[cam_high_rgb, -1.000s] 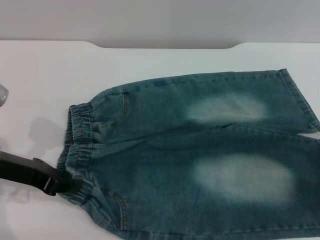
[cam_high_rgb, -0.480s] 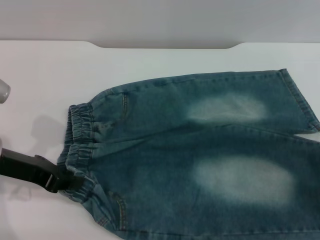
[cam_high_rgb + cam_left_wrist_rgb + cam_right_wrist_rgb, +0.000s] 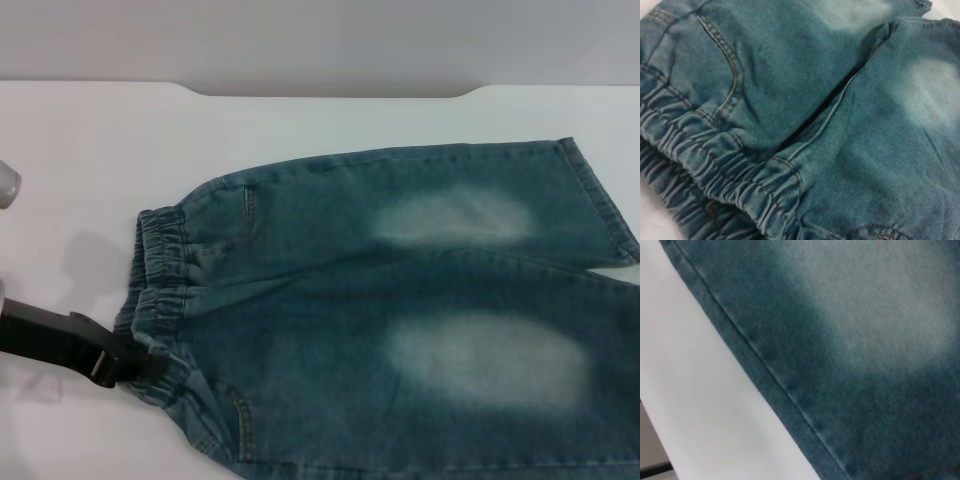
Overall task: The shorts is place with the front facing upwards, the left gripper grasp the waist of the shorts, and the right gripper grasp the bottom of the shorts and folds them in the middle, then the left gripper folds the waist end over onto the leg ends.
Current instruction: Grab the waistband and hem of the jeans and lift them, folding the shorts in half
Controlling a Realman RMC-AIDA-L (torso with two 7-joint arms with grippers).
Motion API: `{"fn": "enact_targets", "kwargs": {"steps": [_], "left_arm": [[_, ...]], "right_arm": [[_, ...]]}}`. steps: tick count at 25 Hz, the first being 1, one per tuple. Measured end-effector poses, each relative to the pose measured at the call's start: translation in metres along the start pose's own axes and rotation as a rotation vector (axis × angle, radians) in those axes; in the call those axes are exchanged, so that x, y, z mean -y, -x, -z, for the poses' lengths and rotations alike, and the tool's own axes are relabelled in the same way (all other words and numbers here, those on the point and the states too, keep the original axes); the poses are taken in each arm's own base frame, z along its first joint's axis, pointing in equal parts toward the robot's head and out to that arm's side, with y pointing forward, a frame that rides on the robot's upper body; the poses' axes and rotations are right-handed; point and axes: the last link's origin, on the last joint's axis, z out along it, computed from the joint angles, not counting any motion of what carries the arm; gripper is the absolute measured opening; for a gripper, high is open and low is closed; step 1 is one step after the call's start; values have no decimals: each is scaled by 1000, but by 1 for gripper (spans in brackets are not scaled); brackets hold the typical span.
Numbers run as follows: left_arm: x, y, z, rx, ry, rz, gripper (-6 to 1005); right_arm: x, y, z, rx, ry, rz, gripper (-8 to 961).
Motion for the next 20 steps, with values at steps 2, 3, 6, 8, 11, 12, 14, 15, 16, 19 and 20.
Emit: {"fn": "enact_targets", "kwargs": {"steps": [2, 3, 6, 8, 11, 12, 14, 15, 16, 19, 20], "left_arm": [[0, 0, 0, 0, 0, 0, 51], [0, 0, 0, 0, 0, 0, 51], [0, 0, 0, -5, -1, 0, 51], [0, -1, 0, -10, -3, -1, 51], [1, -6, 1, -30, -12, -11, 51], [1, -9, 1, -39, -14, -16, 51], [1, -12, 2, -53, -15, -21, 51], [1, -12, 2, -53, -15, -21, 51], [0, -21, 3, -99, -13, -34, 51], [-1, -33, 7, -156, -12, -56, 51], [-1, -33, 7, -156, -12, -56, 51]], "right_arm": [[1, 0, 0, 3, -9, 1, 57], [1, 0, 0, 5, -14, 2, 37], [3, 0, 0, 14, -27, 5, 16], [4, 0, 2, 35, -48, 6, 16], [6, 3, 7, 100, -83, 18, 17], [6, 5, 9, 126, -85, 25, 17], [6, 7, 13, 189, -90, 42, 17], [5, 8, 15, 214, -91, 50, 17], [5, 9, 18, 246, -93, 58, 17], [5, 11, 24, 316, -92, 79, 16], [5, 12, 26, 334, -91, 85, 16]]}}
